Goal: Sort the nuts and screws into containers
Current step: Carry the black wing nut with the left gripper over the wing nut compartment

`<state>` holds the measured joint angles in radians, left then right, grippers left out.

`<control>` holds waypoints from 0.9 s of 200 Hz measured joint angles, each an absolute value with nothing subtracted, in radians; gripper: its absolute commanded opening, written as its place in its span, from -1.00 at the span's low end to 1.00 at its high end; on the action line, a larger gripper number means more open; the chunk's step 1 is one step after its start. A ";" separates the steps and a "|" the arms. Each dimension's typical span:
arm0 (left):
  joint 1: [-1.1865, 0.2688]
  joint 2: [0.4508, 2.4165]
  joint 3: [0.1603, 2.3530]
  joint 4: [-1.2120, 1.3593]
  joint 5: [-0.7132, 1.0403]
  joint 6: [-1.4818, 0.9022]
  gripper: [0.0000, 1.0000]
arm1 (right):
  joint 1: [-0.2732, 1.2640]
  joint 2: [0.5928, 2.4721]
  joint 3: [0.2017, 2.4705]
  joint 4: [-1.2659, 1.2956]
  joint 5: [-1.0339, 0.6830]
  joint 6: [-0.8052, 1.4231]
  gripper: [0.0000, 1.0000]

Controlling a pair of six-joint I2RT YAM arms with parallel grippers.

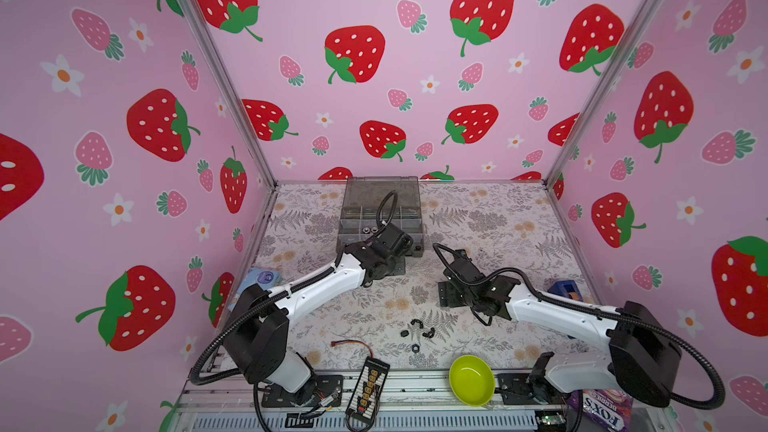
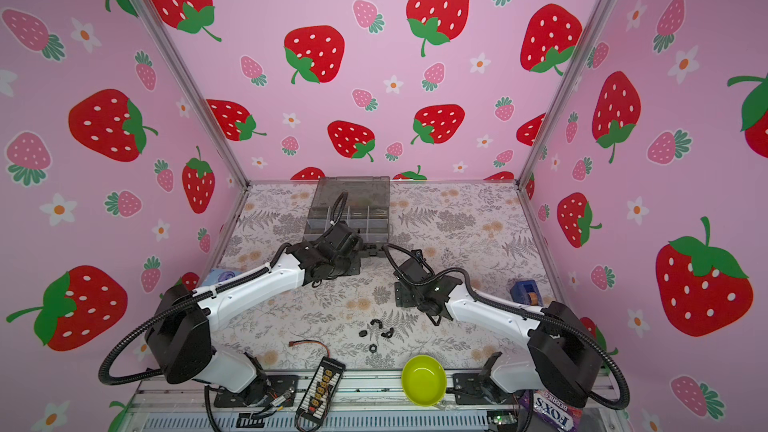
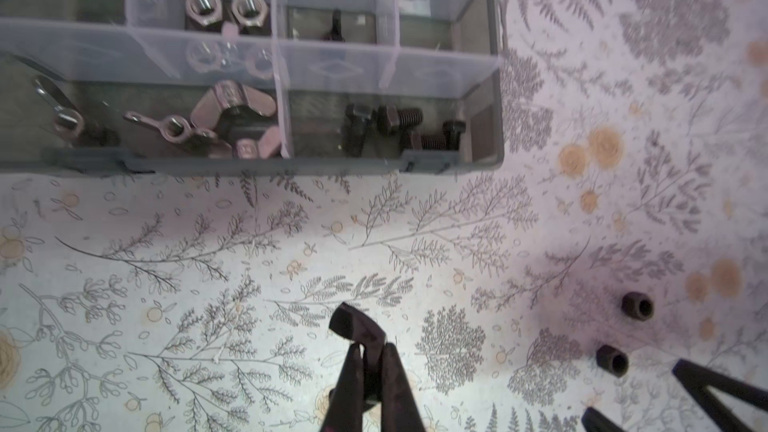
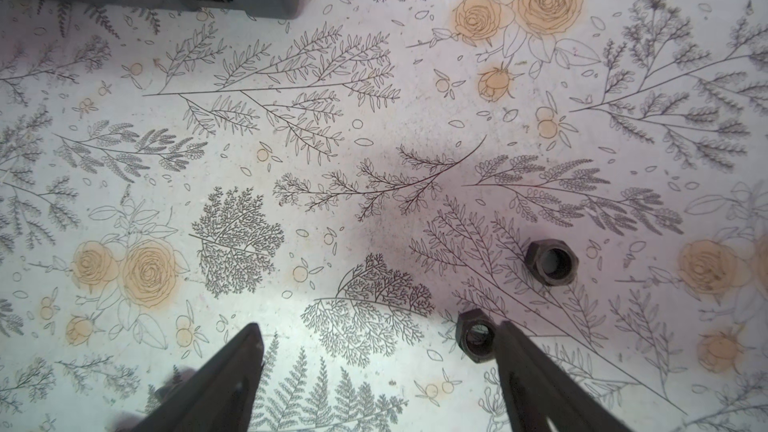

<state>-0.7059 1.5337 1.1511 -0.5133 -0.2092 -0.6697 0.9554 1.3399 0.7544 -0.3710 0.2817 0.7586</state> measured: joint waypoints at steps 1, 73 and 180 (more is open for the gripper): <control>-0.704 1.534 1.153 -0.513 -0.209 -0.668 -1.00 | 0.955 1.340 0.754 -0.371 0.282 0.759 0.80; -0.568 1.626 1.268 -0.438 -0.182 -0.591 -1.00 | 0.955 1.340 0.763 -0.391 0.299 0.792 0.81; -0.530 1.826 1.470 -0.432 -0.157 -0.542 -1.00 | 0.955 1.343 0.764 -0.392 0.283 0.790 0.80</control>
